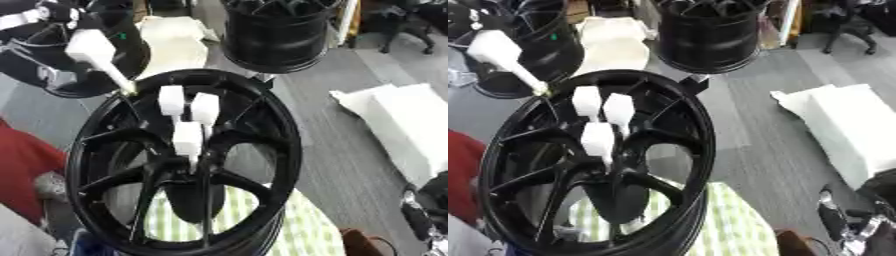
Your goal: Pull the pin out of the wheel hub.
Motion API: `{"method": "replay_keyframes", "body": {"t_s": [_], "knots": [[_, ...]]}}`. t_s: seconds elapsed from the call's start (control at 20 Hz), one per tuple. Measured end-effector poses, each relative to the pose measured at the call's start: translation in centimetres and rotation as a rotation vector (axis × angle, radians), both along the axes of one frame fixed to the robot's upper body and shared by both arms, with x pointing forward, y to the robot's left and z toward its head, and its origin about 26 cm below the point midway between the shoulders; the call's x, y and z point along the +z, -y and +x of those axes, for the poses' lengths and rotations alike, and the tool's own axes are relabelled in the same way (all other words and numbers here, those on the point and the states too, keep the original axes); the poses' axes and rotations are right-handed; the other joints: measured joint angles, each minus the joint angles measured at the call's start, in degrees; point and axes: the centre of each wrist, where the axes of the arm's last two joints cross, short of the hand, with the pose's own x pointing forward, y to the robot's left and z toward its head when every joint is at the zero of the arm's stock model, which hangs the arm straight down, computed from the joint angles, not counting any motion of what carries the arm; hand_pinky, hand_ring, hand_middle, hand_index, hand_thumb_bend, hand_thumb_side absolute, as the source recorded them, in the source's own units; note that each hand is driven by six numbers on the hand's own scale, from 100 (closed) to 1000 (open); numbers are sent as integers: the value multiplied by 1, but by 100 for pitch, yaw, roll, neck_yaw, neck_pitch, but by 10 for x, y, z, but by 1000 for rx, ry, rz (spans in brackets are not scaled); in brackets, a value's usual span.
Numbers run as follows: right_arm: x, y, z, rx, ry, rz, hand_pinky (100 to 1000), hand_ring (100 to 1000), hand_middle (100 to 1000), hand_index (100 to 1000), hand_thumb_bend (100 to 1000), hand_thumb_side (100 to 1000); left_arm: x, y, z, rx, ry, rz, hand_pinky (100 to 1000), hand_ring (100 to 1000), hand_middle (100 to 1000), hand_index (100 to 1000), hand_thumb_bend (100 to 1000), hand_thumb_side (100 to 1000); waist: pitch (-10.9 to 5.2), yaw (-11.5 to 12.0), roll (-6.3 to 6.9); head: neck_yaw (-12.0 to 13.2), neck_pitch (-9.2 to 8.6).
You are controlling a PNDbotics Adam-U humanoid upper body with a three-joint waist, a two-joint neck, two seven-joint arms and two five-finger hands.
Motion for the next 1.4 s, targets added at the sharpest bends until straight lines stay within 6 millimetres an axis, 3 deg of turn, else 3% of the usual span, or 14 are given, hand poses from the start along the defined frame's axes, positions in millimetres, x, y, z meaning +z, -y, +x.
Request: {"method": "replay_keyframes", "body": {"t_s": [0.15,0.3,0.45,0.5,0.55,0.6,0.65,0.7,0.75,0.9,1.05,1.2,1.35,1.4], "knots": [[0,0,0,-3,0,1,301,489,763,716,449,221,-13,-50,-11,120,-36,-58,650,423,396,575,100,183,0,26,-55,-1,0],[-1,0,-1,-7,1,9,301,489,763,716,449,220,-31,-88,-23,217,-79,-94,653,440,424,603,100,168,2,27,-93,3,3],[-1,-1,-1,-7,1,15,301,489,763,716,449,221,-57,-117,-36,309,-132,-100,696,567,569,744,100,102,5,29,-134,25,5],[-1,-2,-1,-7,1,15,301,489,763,716,449,221,-67,-126,-41,343,-154,-95,701,581,591,765,100,100,8,29,-144,28,6],[-1,-2,0,-7,1,16,301,489,763,716,449,221,-76,-135,-45,377,-174,-84,720,643,682,843,100,100,10,29,-154,32,6],[-1,-2,0,-8,2,18,301,489,764,716,449,221,-85,-144,-50,411,-194,-69,721,653,697,857,100,100,13,29,-163,36,6],[-1,-2,0,-8,2,20,301,489,763,716,449,221,-93,-151,-54,444,-213,-54,727,679,737,892,201,181,19,29,-173,44,7],[-2,-3,0,-8,3,23,301,489,763,716,449,221,-102,-158,-59,474,-233,-42,727,682,742,898,229,220,25,28,-180,47,7],[-2,-4,0,-8,3,26,301,489,763,716,449,221,-112,-164,-63,503,-256,-35,733,696,758,912,312,346,36,27,-190,50,7],[-2,-4,0,-8,4,31,301,489,764,716,450,221,-141,-177,-77,572,-323,-45,729,704,766,926,416,533,58,25,-230,62,8],[-2,-6,0,-8,5,36,301,489,764,716,450,221,-170,-183,-91,615,-398,-107,709,701,754,931,399,665,84,25,-255,79,13],[-2,-7,1,-8,8,42,301,489,764,716,450,222,-190,-180,-102,626,-446,-208,684,690,728,917,261,694,110,27,-305,87,44],[-2,-7,2,-8,8,47,301,489,764,716,450,223,-203,-170,-108,605,-469,-337,659,673,689,880,100,636,120,30,-338,122,51],[-2,-8,2,-8,8,49,301,489,764,717,450,223,-206,-164,-109,590,-472,-378,657,672,686,878,100,634,136,29,-352,132,51]]}}
